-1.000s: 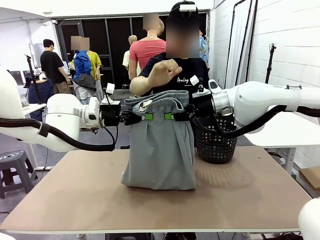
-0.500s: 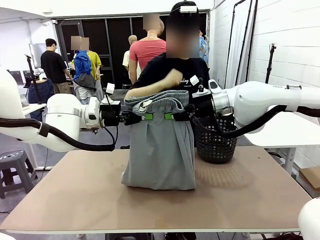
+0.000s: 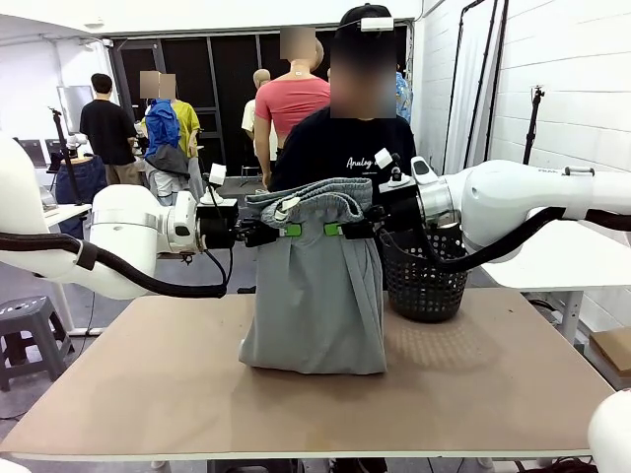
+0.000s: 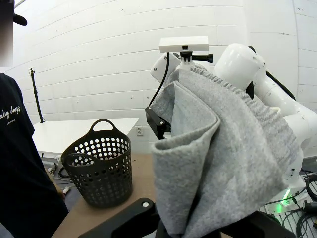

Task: Fold the training pants.
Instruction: Fold the Training pants in half.

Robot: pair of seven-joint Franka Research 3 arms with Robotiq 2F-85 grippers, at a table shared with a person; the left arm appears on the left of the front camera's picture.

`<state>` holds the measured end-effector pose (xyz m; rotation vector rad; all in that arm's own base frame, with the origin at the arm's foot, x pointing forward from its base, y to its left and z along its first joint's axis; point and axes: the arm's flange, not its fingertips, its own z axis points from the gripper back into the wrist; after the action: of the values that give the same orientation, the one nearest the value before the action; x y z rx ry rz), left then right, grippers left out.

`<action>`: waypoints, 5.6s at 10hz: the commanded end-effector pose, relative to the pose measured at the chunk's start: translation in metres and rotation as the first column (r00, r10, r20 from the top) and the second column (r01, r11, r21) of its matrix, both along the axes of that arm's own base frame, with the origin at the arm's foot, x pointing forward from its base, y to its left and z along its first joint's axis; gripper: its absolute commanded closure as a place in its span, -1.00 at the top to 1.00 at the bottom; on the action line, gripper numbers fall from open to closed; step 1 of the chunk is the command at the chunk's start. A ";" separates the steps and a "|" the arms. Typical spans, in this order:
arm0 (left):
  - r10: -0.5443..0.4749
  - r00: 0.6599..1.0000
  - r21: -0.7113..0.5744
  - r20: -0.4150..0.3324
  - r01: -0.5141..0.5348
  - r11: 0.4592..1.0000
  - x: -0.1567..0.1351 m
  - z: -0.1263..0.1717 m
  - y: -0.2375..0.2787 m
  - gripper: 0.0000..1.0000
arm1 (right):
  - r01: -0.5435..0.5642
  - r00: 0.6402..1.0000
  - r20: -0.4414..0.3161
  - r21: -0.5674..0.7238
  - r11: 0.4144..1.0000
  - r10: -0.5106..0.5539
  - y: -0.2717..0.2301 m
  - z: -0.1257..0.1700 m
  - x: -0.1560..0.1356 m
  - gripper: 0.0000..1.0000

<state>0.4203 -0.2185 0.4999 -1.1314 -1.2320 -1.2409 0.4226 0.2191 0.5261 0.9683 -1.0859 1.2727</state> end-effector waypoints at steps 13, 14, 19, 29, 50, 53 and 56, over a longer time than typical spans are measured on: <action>0.006 1.000 -0.011 0.008 -0.006 1.000 0.000 0.001 -0.001 -1.00 | 0.004 1.000 0.004 0.007 1.000 -0.004 0.000 0.001 -0.002 -1.00; 0.006 1.000 -0.011 0.008 -0.006 1.000 0.000 0.001 -0.001 -1.00 | 0.004 1.000 0.004 0.007 1.000 -0.004 0.000 0.001 -0.002 -1.00; 0.006 1.000 -0.011 0.008 -0.006 1.000 0.000 0.001 -0.001 -1.00 | 0.004 1.000 0.004 0.007 1.000 -0.004 0.000 0.001 -0.002 -1.00; 0.006 1.000 -0.006 -0.006 -0.006 1.000 0.021 0.005 -0.004 -1.00 | -0.043 0.999 -0.026 -0.006 0.999 0.043 0.005 0.012 0.020 -1.00; 0.092 0.949 -0.104 0.303 -0.063 0.993 0.101 0.010 0.024 -1.00 | 0.098 0.970 0.236 -0.167 0.981 -0.057 0.022 0.023 0.096 -1.00; -0.014 0.993 -0.092 0.121 0.025 0.995 0.066 -0.011 0.033 -1.00 | 0.082 0.995 0.076 -0.219 0.972 -0.067 0.014 -0.009 0.073 -1.00; 0.029 1.000 -0.085 0.009 -0.028 0.996 0.032 -0.041 0.039 -1.00 | 0.024 0.989 -0.138 -0.208 0.978 -0.054 0.004 -0.061 0.040 -1.00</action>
<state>0.4656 -0.1952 0.4416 -1.1440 -1.3000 -1.2379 0.4669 0.2472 0.4851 0.8474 -0.9058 1.2966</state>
